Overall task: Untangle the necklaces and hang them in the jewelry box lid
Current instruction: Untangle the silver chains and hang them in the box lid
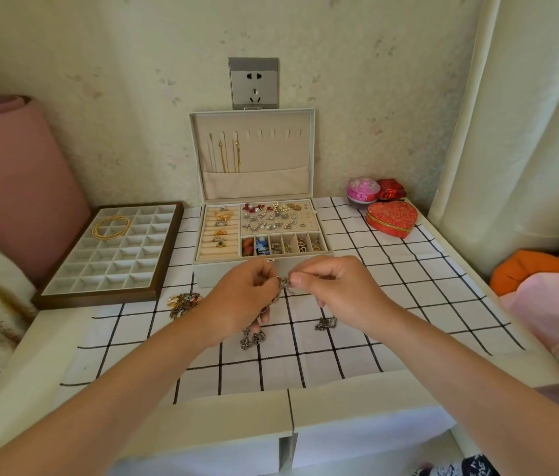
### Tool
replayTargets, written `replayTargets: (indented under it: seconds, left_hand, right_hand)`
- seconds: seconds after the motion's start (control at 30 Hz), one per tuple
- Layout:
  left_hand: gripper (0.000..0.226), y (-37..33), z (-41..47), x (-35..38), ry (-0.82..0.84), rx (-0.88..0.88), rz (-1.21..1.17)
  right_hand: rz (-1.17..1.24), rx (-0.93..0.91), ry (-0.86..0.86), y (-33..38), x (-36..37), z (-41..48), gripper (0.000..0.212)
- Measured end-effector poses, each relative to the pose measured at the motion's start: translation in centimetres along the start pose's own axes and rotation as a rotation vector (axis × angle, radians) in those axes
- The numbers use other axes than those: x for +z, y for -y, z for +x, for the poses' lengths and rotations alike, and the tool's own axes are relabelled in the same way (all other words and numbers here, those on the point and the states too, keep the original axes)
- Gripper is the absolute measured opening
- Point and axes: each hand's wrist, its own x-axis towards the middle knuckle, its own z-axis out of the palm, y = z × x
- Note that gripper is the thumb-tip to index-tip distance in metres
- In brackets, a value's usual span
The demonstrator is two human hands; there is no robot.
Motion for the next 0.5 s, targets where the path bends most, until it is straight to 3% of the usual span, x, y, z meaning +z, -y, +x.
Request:
replayTargets:
  seconds: [0.17,0.4,0.5]
  left_hand:
    - [0.005,0.3,0.2,-0.4,-0.046,-0.097,0.0]
    - [0.02,-0.2,0.4,-0.7,0.024,-0.273,-0.642]
    - [0.012,-0.5,0.3,-1.5,0.129,-0.245,-0.758]
  right_hand:
    - [0.009,0.011,-0.09,0.0,-0.1,-0.1,0.013]
    - [0.101,0.035,0.018,0.7,-0.1,-0.3,0.021]
    - [0.151,0.099,0.053,0.6,-0.7,0.0,0.022]
